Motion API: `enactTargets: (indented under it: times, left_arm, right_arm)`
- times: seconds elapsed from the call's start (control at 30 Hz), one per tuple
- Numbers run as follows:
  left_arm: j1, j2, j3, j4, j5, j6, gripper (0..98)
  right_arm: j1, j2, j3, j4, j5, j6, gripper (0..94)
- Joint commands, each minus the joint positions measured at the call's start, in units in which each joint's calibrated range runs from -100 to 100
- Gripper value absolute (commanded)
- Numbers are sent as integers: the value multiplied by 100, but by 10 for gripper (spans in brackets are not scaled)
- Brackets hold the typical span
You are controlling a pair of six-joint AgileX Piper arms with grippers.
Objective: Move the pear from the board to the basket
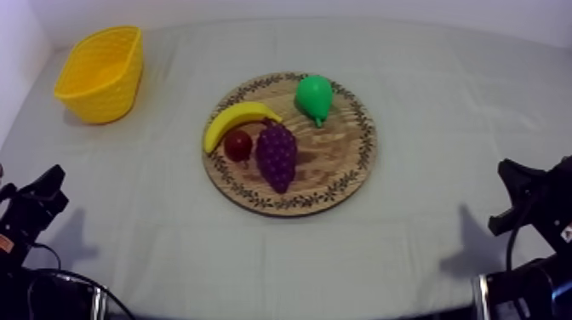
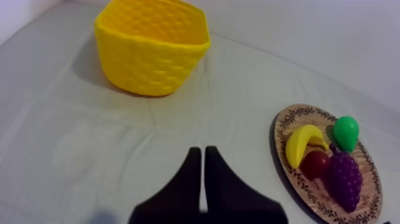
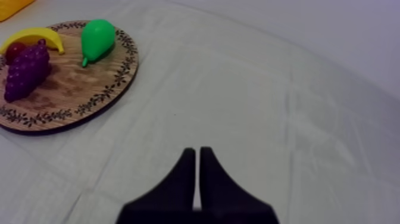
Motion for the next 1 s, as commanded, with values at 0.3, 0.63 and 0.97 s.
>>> enactTargets:
  times: [0.3, 0.63, 0.97]
  left_arm:
    - [1, -2, 5, -3, -2, 0, 1]
    - [426, -10, -79, 21, 137, -104, 1]
    - [1372, 887, -319, 552, 426, -660, 0]
  right_arm:
    - [1, -4, -5, -1, 2, -2, 4]
    - [1, -4, -5, -1, 2, -1, 4]
    - [1, -4, -5, -1, 2, -2, 4]
